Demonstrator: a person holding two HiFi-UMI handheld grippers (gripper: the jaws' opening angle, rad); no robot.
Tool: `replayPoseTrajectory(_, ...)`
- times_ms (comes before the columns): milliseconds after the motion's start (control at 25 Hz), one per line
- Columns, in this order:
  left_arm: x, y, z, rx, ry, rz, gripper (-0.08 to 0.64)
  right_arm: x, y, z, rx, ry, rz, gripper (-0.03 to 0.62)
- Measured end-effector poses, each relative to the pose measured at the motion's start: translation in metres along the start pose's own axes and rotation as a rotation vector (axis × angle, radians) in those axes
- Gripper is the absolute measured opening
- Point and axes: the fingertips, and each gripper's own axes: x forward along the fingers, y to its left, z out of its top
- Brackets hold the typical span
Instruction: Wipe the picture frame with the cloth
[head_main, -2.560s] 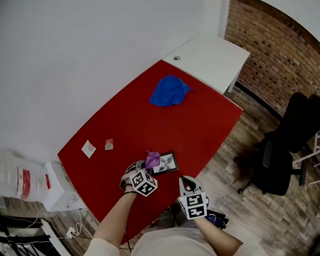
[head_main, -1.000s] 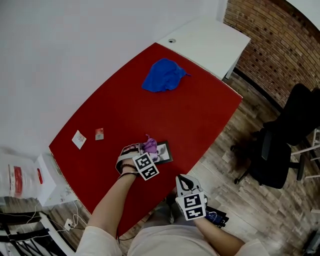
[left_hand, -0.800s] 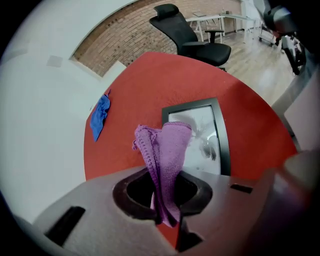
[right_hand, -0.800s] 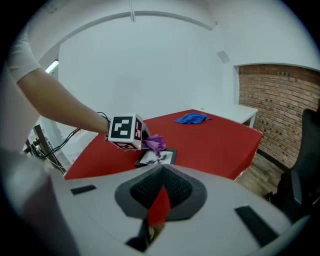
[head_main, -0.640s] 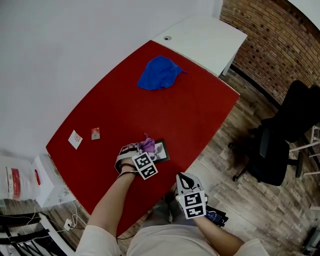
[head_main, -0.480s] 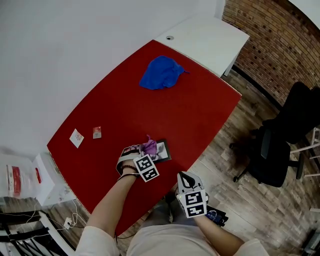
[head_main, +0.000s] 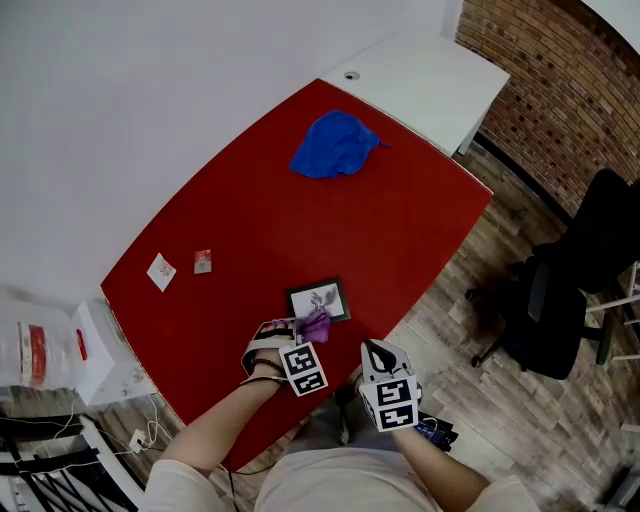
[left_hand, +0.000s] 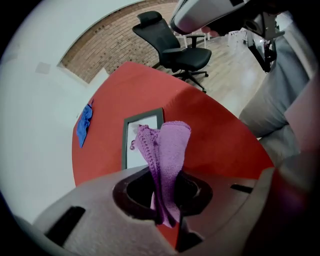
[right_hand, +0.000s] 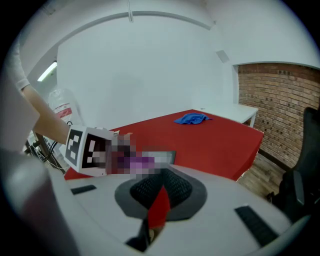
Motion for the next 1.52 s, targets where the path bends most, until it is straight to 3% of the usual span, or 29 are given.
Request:
replayPoseTrajectory(160,-0.003,0.009,0.003,-0.013,-0.008,0.014,0.061,0.001,-0.003,0.002,0.010,-0.007,-0.007,0.003)
replayPoseTrajectory(360,0.005,0.071,0.006,-0.117,-0.013,0.098,0.061,0.000,-0.006,0.001,0.016,-0.004,-0.012,0.003)
replayPoseTrajectory(520,0.027,0.092,0.008,-0.154,0.016,0.121,0.061,-0.002,-0.005,0.000,0.019,0.000,-0.012,0.003)
replayPoseTrajectory(640,0.035,0.087,0.006,-0.165,0.041,0.110,0.061,-0.004,-0.007,-0.004,0.022,0.005,-0.018,0.003)
replayPoseTrajectory(880,0.033,0.064,0.012,-0.106,0.028,0.095,0.061,-0.002,-0.010,-0.005,0.028,0.011,-0.018,0.003)
replayPoseTrajectory(1280,0.003,-0.005,0.021,-0.049,0.001,0.035,0.061,0.007,0.000,-0.001,0.024,-0.002,0.015,0.003)
replayPoseTrajectory(1520,-0.002,0.004,0.024,-0.100,-0.024,0.045,0.061,0.008,0.001,-0.003,0.023,-0.001,0.016,0.003)
